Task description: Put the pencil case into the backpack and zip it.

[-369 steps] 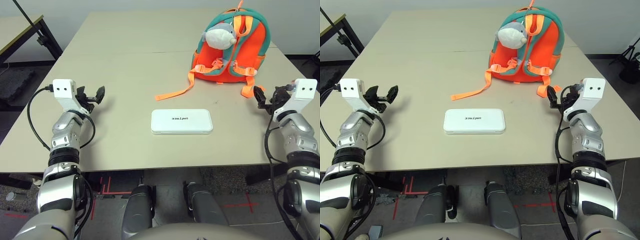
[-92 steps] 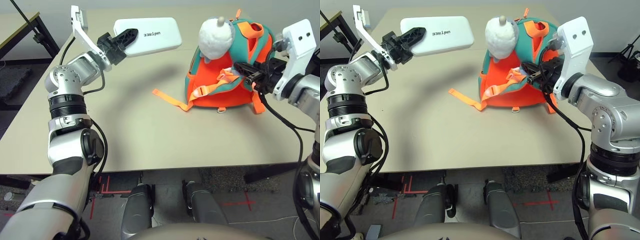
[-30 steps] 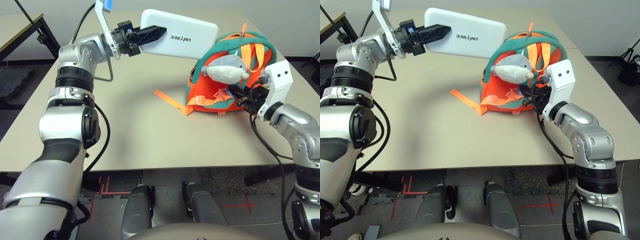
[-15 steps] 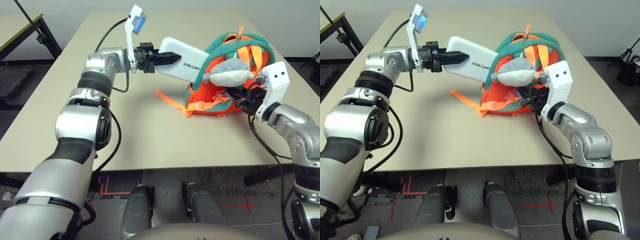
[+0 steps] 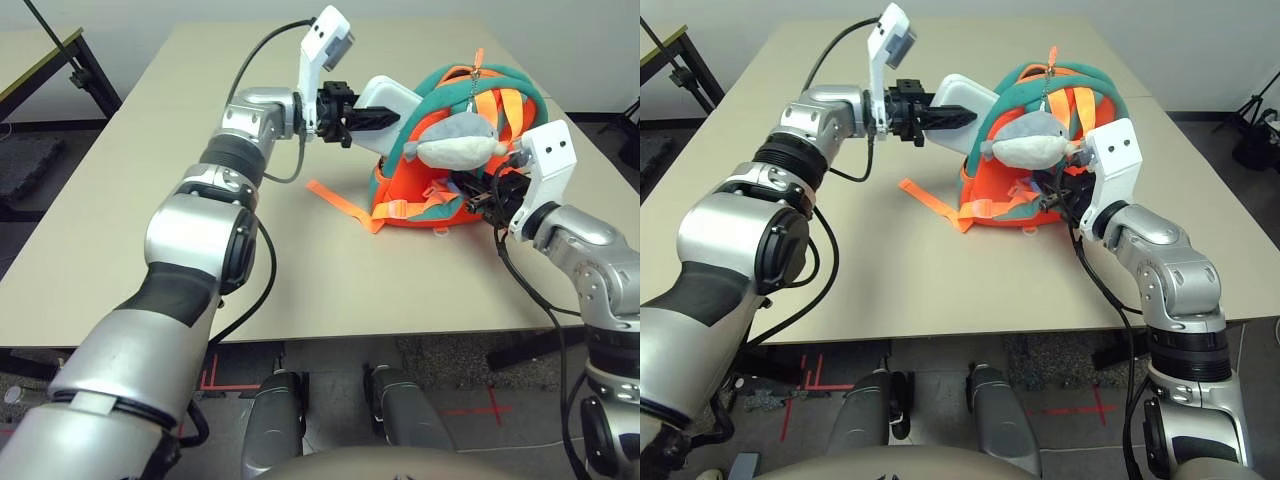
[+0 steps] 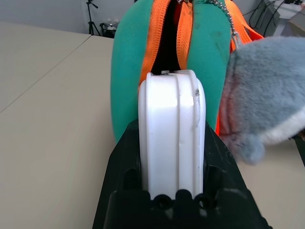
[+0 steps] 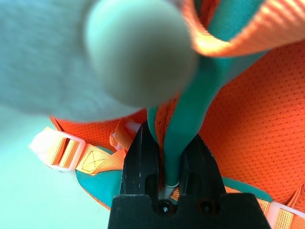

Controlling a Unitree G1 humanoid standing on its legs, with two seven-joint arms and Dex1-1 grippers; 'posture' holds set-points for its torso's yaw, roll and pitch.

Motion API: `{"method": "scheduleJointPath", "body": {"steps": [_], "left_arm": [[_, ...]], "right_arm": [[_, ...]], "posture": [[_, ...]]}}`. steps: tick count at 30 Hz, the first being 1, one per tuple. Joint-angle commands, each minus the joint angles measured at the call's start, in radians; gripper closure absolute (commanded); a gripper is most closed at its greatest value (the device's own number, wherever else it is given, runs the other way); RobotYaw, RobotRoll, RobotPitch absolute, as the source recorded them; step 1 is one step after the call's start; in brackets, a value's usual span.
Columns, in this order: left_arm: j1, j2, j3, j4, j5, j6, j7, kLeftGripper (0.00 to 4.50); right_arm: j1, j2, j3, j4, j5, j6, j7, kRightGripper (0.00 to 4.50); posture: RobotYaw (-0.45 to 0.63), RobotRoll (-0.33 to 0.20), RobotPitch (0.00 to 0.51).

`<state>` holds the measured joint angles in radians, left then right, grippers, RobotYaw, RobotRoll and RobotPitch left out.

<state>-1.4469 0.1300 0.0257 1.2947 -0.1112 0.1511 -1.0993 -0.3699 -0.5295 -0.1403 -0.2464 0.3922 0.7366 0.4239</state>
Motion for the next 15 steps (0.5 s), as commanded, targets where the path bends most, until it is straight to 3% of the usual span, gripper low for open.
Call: {"method": "scheduleJointPath", "body": {"steps": [1,3,4,10,11,15], "left_arm": [[-0.029,-0.024,0.030,0.019,0.011,-0.033,0.078,3.21],[-0.028,-0.031,0.050,0.019,0.001,-0.047,0.114,3.21],[-0.032,-0.030,0.065,0.017,-0.011,-0.047,0.120,2.48],[-0.051,0.029,0.120,-0.010,-0.038,-0.018,0.036,0.23],[-0.054,0.042,0.126,-0.015,-0.040,-0.013,0.022,0.03],[-0.074,0.119,0.156,-0.048,-0.068,0.036,-0.046,0.00]], "right_arm": [[0.012,0.012,0.024,0.014,-0.009,0.029,-0.006,4.24],[0.014,0.014,0.025,0.009,-0.009,0.031,-0.009,4.24],[0.014,0.015,0.025,0.006,-0.008,0.032,-0.010,4.24],[0.007,0.020,0.032,0.016,-0.010,0.030,-0.009,4.24],[0.005,0.021,0.034,0.018,-0.010,0.030,-0.008,4.24],[-0.007,0.028,0.043,0.034,-0.015,0.022,-0.003,4.24]], "posture": [[-0.27,0.000,0.104],[-0.27,0.000,0.105],[-0.27,0.000,0.109],[-0.25,0.000,0.115],[-0.25,0.000,0.115],[-0.24,0.000,0.115]]}}
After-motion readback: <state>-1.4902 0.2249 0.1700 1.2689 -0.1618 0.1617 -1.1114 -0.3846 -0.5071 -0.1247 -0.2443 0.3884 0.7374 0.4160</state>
